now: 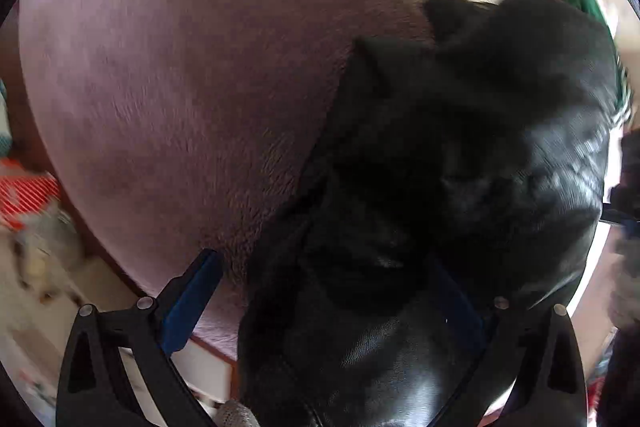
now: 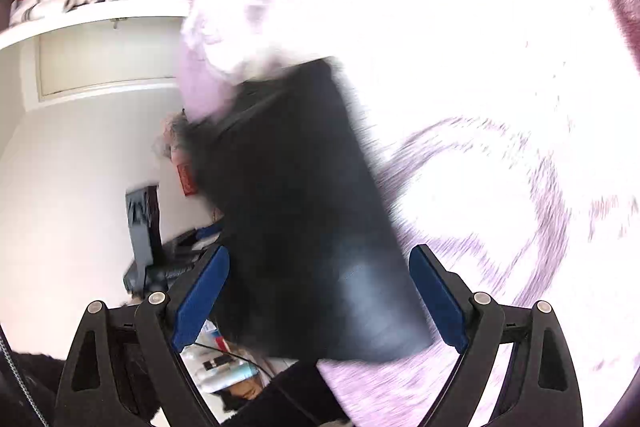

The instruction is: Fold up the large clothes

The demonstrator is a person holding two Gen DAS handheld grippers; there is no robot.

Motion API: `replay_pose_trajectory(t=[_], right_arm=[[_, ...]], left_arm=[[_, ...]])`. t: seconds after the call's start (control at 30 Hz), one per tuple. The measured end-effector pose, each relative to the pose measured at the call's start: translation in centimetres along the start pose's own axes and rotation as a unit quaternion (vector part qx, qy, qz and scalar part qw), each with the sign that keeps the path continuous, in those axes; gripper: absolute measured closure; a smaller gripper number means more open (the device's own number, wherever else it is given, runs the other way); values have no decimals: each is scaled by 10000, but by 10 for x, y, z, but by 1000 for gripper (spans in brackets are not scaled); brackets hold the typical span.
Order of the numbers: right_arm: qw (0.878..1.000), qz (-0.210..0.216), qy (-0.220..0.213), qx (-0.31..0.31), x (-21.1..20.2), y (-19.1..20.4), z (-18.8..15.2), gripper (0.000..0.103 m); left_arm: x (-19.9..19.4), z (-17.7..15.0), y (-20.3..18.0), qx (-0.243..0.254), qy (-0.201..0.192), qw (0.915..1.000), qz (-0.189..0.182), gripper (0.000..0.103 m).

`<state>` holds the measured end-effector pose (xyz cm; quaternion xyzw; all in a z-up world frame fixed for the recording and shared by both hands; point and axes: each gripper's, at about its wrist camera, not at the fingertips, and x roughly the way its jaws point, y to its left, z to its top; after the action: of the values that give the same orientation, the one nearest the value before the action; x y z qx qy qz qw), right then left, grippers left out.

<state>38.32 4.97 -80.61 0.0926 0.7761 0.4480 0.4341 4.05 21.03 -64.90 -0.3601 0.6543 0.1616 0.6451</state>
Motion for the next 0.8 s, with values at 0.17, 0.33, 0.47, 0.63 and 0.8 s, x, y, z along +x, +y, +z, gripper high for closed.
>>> replay_pose_trajectory(t=[0.17, 0.33, 0.47, 0.63, 0.8], right_arm=[[9893, 770, 1061, -646, 64, 21, 29, 1], [9938, 680, 573, -666, 76, 40, 25, 16], [9967, 744, -271, 159, 47, 49, -7, 39], [9616, 1446, -1857, 1411, -14, 30, -72, 45], [8956, 1654, -3382, 2371, -71, -23, -135, 40]], left_arm=[[-2, 1, 12, -90, -16, 9997, -208, 0], [-22, 11, 13, 45, -187, 9995, 239, 0], [-64, 23, 4, 244, -721, 9951, 626, 0], [-124, 41, -28, 357, -1392, 9861, 831, 0], [-133, 49, -67, 502, -1540, 9855, 499, 0]])
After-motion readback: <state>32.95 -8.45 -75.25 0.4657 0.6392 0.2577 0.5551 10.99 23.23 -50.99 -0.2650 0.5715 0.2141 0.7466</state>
